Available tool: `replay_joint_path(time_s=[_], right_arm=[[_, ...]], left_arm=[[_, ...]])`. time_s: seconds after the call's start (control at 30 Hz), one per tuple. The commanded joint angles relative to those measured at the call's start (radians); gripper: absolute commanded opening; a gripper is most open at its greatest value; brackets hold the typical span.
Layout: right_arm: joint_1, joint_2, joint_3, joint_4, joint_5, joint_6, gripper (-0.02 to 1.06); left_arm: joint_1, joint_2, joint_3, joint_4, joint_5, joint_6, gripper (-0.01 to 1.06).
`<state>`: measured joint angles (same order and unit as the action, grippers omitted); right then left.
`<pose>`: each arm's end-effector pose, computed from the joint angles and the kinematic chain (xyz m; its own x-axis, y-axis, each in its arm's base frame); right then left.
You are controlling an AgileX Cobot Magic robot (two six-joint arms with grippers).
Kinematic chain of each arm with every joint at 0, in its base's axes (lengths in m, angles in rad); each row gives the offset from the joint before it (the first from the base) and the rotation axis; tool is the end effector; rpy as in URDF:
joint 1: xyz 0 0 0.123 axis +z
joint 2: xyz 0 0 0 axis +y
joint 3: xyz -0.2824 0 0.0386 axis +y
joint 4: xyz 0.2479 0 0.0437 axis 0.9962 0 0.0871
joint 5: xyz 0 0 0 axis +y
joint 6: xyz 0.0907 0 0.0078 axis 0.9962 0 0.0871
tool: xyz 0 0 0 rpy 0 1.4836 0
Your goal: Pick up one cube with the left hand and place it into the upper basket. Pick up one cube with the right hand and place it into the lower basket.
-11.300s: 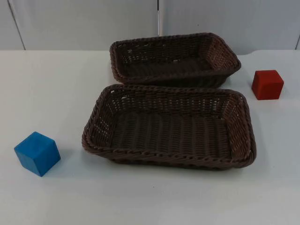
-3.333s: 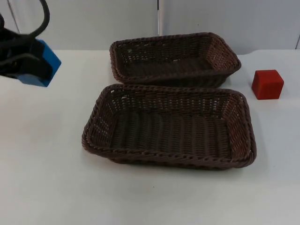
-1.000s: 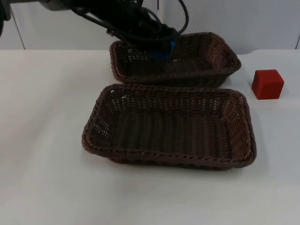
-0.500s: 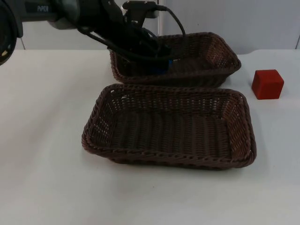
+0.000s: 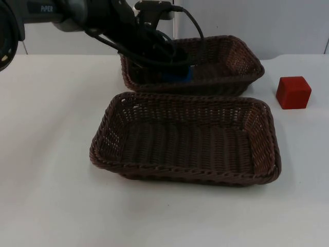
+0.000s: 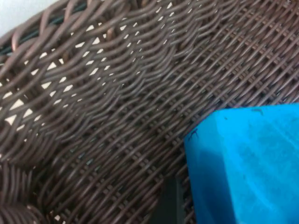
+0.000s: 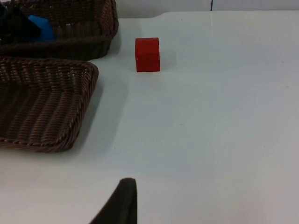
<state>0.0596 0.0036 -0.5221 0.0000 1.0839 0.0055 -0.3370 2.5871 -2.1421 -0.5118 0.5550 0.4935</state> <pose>-0.0078 -0.0005 0.2814 -0.4597 -0.0219 -0.8878 -0.0570 0.9984 0.0049 0.5214 -0.2076 0.1053 -0.6872 0.2900 -0.6660 0.5132 0.8427 -0.1626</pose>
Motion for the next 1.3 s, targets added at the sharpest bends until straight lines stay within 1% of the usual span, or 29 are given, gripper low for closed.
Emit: replay_joint_path(time_s=[0.0,0.1,0.2,0.4,0.57,0.77,0.9,0.93,1.2,1.27], right_arm=[[-0.005,-0.004,0.006,0.000,-0.006,0.001,1.05],[-0.005,-0.004,0.006,0.000,-0.006,0.001,1.05],[-0.005,-0.004,0.006,0.000,-0.006,0.001,1.05],[-0.005,-0.004,0.006,0.000,-0.006,0.001,1.05],[-0.005,-0.004,0.006,0.000,-0.006,0.001,1.05],[-0.005,-0.004,0.006,0.000,-0.006,0.001,1.05],[-0.005,-0.004,0.006,0.000,-0.006,0.001,1.05],[-0.005,-0.004,0.006,0.000,-0.006,0.001,1.05],[-0.005,-0.004,0.006,0.000,-0.006,0.001,1.05],[-0.005,-0.004,0.006,0.000,-0.006,0.001,1.05]], left_arm=[[-0.001,-0.005,-0.006,0.000,-0.003,-0.002,0.72],[-0.001,-0.007,-0.006,0.000,0.009,-0.002,0.72],[0.001,-0.031,-0.006,0.009,0.047,-0.002,0.72],[0.001,-0.088,-0.006,0.009,0.087,-0.002,0.72],[0.001,-0.190,-0.006,0.030,0.145,-0.002,0.72],[0.001,-0.271,-0.006,0.033,0.175,-0.005,0.72],[0.001,-0.348,-0.006,0.031,0.225,-0.025,0.72],[0.001,-0.348,-0.006,0.031,0.225,-0.025,0.72],[0.001,-0.446,-0.006,0.048,0.319,-0.035,0.72],[0.001,-0.460,-0.006,0.048,0.328,-0.035,0.72]])
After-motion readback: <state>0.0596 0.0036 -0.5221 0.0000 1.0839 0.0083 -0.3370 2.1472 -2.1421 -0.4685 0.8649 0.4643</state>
